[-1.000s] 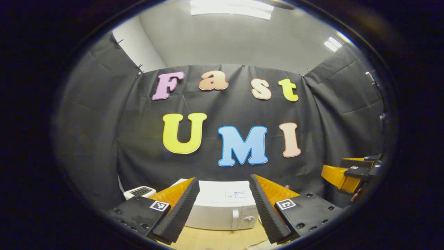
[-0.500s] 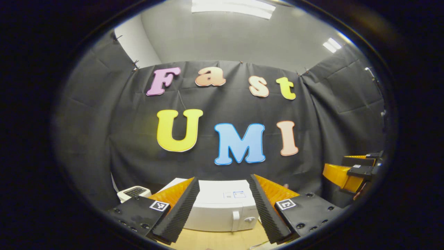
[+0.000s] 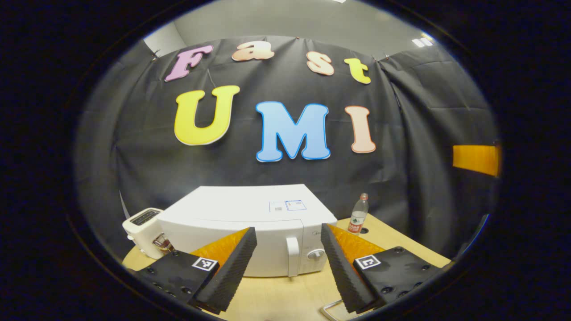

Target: Open the microwave oven with the left hand, put the food in, and close the microwave oven.

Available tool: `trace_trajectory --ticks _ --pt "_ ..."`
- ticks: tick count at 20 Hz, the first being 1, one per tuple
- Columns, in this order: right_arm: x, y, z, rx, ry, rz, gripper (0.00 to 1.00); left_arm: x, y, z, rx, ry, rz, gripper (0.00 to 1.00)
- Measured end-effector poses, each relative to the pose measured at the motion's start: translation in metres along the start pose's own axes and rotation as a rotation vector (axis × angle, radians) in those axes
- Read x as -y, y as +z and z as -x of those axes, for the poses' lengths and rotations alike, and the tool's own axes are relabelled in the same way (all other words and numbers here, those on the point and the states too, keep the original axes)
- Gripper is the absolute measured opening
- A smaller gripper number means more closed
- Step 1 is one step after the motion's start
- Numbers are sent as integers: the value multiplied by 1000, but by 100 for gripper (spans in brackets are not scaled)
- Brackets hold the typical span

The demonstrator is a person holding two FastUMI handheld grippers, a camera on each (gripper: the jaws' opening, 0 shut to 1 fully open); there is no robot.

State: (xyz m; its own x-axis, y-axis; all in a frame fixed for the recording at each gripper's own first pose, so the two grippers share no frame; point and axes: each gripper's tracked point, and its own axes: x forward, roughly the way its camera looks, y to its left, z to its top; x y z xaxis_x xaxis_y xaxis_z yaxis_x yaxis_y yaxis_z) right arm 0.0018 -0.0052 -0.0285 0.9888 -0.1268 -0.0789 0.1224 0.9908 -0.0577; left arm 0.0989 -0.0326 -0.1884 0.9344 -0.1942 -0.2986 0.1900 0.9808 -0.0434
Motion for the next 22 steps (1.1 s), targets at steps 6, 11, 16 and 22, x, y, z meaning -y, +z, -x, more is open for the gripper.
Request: trace_trajectory --ticks 6,11,16,22 --pt "18 -13 -3 -44 -32 36 95 5 -92 -70 -200 8 21 96" --pt "29 -20 -6 -70 -58 41 95 1 -132 -102 -281 26 -9 97" --pt "30 -25 -8 -84 -59 36 95 13 -136 -106 -301 -23 -40 29" --pt "23 -27 -7 -87 -35 21 95 12 -136 -102 -328 -50 -45 7"
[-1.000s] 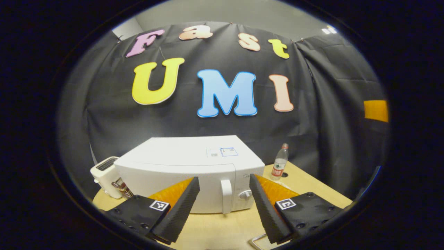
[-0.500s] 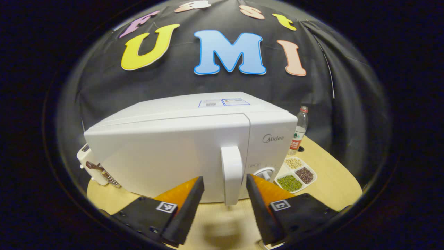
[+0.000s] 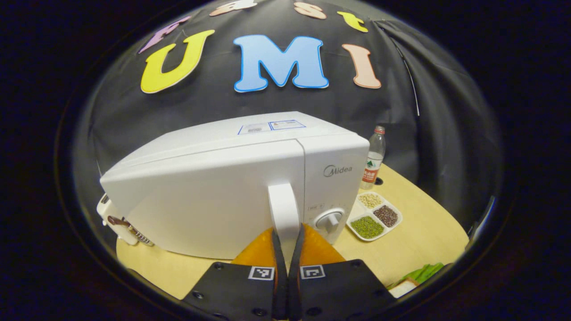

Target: Open the microwave oven with the left hand, put the food in, and close the microwave oven.

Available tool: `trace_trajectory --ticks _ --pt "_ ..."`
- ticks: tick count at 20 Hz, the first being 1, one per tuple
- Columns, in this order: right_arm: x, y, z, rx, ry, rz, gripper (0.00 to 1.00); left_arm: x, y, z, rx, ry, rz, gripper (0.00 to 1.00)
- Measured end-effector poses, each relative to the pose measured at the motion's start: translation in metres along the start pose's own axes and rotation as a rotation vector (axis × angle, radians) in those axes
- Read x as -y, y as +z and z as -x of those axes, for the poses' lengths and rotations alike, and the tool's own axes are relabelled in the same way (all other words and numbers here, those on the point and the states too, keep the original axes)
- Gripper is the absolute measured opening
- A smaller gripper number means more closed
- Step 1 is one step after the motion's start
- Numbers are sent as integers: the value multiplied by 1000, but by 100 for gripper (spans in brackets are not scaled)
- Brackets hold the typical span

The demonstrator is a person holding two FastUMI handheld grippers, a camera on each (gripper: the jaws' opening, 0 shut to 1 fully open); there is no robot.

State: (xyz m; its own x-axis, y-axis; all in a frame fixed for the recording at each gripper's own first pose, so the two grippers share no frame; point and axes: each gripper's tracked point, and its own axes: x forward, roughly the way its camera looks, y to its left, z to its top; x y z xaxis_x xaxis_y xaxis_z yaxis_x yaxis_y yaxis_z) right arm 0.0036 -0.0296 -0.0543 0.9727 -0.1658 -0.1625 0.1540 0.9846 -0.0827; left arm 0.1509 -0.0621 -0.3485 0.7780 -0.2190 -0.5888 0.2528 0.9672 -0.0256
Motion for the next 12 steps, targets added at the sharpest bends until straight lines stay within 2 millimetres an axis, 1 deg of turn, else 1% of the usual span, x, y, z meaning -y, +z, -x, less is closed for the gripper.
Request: trace_trajectory --ticks 3,4,6,8,10,12 --pt "0 2 1 11 4 11 95 0 -2 3 -17 -12 1 7" --pt "1 3 1 13 3 13 95 1 -12 13 -44 -14 10 7" --pt "3 2 -1 13 -3 5 95 1 -28 44 -37 -37 8 7" --pt "-1 -5 -4 -4 9 -15 95 -3 -47 76 -62 -59 27 7" --pt "-8 -11 -8 -19 27 -19 95 -12 -65 114 -85 -61 38 7" --pt "-18 -13 -11 -27 49 -20 95 -26 -82 144 -101 -51 35 7"
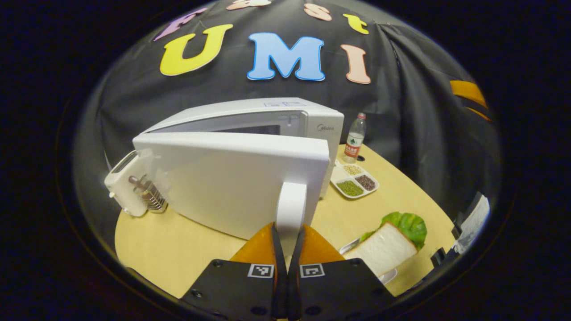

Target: Open the microwave oven with the left hand, put the food in, and close the microwave oven.

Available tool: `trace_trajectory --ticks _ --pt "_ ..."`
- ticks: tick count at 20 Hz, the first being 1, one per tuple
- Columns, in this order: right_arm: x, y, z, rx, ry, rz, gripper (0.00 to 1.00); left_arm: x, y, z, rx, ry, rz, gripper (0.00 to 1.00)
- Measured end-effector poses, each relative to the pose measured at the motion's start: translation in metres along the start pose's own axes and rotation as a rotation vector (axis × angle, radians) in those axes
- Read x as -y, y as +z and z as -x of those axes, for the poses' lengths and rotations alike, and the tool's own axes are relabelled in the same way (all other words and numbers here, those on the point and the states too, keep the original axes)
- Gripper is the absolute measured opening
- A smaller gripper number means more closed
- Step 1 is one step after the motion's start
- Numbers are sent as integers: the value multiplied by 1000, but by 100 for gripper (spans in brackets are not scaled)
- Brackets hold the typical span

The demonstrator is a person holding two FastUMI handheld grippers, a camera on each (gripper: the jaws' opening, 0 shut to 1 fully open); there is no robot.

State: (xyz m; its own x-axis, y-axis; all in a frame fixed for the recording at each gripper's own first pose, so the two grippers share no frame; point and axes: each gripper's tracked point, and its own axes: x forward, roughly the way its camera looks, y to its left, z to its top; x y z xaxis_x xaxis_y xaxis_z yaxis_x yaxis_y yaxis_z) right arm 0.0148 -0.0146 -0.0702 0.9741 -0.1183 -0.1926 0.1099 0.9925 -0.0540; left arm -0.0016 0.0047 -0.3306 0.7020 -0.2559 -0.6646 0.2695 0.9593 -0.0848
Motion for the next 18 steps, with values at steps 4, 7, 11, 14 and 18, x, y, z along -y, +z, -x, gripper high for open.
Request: trace_trajectory --ticks 4,7,11,14,18 --pt "-24 -6 2 -15 51 11 95 -28 -30 44 -28 27 6 7" --pt "-43 -13 6 -32 86 26 95 -51 -50 74 -47 40 7 7" --pt "-62 -30 11 -73 125 45 95 -91 -73 107 -68 37 7 7" --pt "-69 -44 12 -113 141 51 95 -129 -89 133 -73 63 5 7" --pt "-76 -79 4 -209 161 38 95 -185 -104 156 -72 109 6 7"
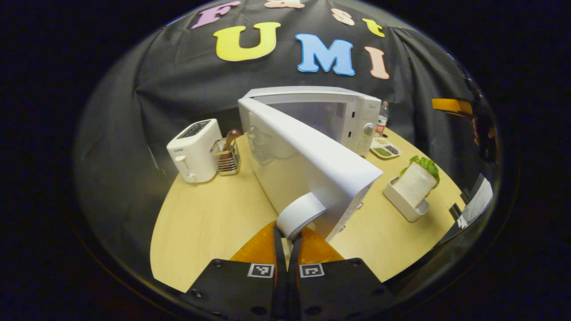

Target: Open the microwave oven with the left hand, put the food in, and close the microwave oven.

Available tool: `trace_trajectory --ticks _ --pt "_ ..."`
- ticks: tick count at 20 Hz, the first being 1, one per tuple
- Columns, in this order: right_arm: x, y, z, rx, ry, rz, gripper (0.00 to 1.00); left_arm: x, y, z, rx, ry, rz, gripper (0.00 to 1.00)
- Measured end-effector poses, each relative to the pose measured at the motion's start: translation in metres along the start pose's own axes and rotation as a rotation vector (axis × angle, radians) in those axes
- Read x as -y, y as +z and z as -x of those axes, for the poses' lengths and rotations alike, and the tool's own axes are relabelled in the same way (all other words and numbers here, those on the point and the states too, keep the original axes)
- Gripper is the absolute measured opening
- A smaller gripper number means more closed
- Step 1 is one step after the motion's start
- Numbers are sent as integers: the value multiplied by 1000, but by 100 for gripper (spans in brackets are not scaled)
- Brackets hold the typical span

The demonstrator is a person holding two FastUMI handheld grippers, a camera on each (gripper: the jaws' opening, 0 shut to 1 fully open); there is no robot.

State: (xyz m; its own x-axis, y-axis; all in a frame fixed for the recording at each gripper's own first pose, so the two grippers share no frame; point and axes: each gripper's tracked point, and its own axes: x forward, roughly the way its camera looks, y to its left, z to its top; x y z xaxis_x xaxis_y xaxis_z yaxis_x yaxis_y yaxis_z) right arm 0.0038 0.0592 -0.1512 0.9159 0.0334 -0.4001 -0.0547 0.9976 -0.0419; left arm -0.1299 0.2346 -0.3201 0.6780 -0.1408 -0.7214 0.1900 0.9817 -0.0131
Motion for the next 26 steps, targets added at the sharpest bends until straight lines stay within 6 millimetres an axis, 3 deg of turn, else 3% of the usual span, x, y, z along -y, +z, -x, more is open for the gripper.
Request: trace_trajectory --ticks 4,6,10,15,17,19,21,23,26 --pt "-1 -24 -10 -66 -6 23 95 -52 -9 8 20 24 17 6" --pt "2 -39 -15 -109 -3 21 95 -68 -11 9 35 6 47 6" --pt "15 -84 -24 -256 10 -11 95 -86 -13 12 58 -36 20 7" --pt "25 -164 -17 -502 73 -135 95 -98 -17 13 68 -93 34 10" --pt "22 -185 -13 -572 109 -196 96 -109 -20 22 83 -80 15 17" --pt "21 -202 -11 -616 128 -249 96 -123 -29 37 89 -46 43 51" --pt "16 -212 -13 -639 148 -321 96 -138 -32 56 104 36 93 63" --pt "11 -215 -15 -653 171 -391 96 -135 -8 86 192 98 153 57" --pt "2 -212 -14 -672 214 -476 88 -108 73 143 434 144 248 59"
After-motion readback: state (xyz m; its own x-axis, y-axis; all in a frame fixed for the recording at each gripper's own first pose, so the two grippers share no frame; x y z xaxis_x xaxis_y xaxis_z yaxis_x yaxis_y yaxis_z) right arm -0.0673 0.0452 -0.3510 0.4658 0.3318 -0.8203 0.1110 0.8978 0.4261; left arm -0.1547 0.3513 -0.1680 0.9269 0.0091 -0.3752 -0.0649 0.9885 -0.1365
